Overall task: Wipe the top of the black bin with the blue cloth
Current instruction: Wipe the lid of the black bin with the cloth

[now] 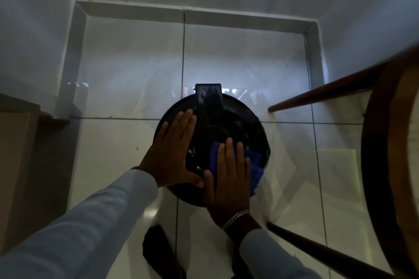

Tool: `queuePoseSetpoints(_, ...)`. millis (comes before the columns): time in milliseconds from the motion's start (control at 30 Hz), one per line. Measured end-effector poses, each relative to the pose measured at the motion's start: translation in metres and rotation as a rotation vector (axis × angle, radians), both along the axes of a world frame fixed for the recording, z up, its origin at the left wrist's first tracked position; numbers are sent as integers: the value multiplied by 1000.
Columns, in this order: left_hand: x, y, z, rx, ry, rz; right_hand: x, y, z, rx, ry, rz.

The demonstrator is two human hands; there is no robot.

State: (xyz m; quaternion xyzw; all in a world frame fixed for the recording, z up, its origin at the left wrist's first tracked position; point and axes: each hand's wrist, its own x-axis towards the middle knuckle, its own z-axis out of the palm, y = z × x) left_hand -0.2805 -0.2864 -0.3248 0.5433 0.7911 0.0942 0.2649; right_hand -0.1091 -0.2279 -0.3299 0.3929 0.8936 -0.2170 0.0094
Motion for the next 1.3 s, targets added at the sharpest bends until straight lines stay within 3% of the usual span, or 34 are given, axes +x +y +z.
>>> queuePoseSetpoints(100,0,-2,1,9,-13,-13,1,11,17,-88,49,63)
queuePoseSetpoints(200,6,-4,4,28,-63,10,-2,45,32,40,96,132)
queuePoseSetpoints(300,24,-8,13,76,-139,78,-19,95,37,9,132,192)
queuePoseSetpoints(467,84,-2,34,276,-231,286,-43,138,22,156,-25,655)
queuePoseSetpoints(567,125,18,33,284,-157,400,-56,149,13,210,-83,791)
queuePoseSetpoints(733,151,43,13,88,14,548,-66,163,-1,297,-182,1040)
queuePoseSetpoints(867,151,48,2,65,64,538,-66,164,-8,208,-150,1034)
queuePoseSetpoints(1100,149,30,-7,80,145,308,-64,168,-15,195,-118,1043)
queuePoseSetpoints(1300,127,-18,-7,61,170,235,-62,168,-17,155,-111,1027)
